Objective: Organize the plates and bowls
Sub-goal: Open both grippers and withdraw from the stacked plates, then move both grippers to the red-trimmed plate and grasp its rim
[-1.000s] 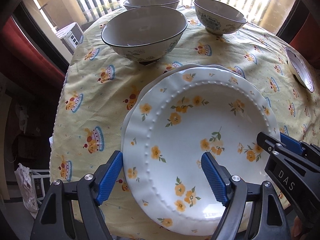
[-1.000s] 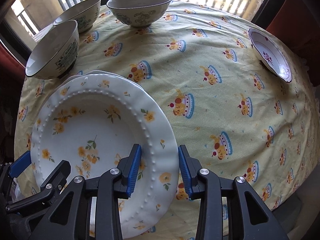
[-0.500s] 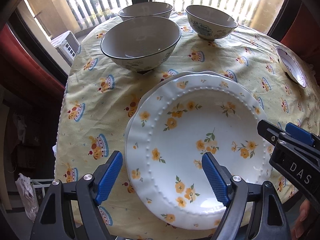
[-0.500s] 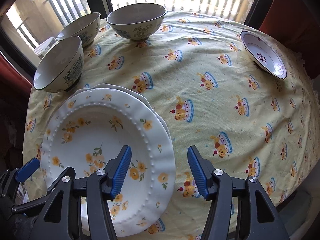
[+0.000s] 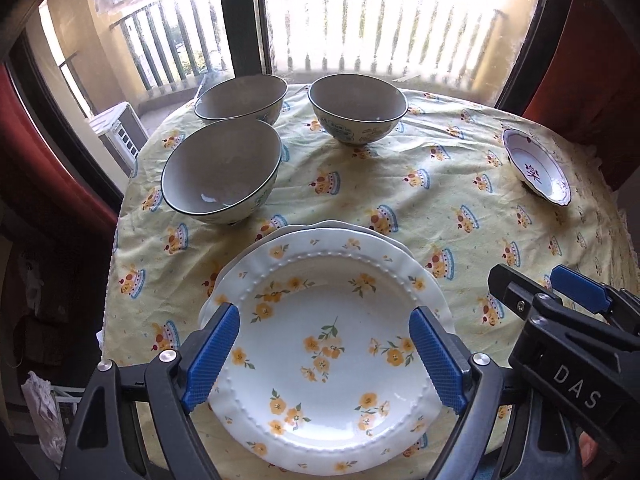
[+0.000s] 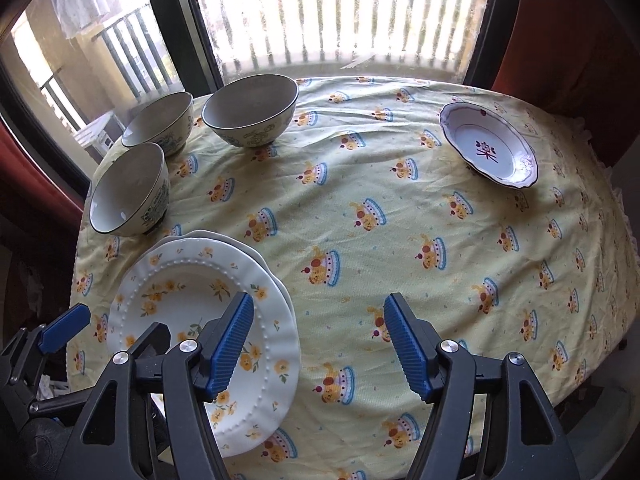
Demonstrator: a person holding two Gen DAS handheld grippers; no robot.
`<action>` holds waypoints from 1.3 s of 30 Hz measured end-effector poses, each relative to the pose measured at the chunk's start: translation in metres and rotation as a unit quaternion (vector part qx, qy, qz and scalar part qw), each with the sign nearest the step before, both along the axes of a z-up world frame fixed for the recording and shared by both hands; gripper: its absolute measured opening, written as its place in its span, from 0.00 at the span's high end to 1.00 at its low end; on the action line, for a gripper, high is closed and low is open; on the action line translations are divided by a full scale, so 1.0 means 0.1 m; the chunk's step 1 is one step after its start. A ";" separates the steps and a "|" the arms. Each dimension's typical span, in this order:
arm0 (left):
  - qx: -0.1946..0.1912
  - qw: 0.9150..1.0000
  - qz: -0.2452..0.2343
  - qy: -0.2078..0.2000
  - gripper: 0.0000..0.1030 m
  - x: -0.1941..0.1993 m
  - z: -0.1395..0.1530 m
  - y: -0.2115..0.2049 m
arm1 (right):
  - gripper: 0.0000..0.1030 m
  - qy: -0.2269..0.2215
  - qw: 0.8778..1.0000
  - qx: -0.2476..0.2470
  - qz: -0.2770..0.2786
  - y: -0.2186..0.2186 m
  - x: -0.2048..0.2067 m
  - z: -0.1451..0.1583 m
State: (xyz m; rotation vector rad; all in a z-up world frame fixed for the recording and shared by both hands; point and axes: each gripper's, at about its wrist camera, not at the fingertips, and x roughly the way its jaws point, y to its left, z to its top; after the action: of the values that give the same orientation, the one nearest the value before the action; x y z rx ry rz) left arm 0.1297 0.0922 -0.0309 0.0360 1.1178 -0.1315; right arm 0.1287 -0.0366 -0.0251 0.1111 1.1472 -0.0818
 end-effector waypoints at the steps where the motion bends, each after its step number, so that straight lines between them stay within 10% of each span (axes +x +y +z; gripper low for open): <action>1: -0.003 1.000 -0.001 -0.002 0.14 0.00 0.01 -0.06 | 0.31 0.000 1.000 0.004 0.001 -0.05 0.01 0.02; 39: 0.018 0.998 0.051 -0.043 0.19 1.11 -0.17 -2.95 | 0.12 -0.047 0.996 0.017 0.077 -2.83 1.19 -0.10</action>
State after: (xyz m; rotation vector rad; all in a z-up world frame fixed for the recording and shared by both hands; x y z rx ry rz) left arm 0.2410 -0.2024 -0.0480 0.0162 1.0348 -0.0178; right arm 0.2478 -0.3200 -0.0355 0.0565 1.0589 0.0785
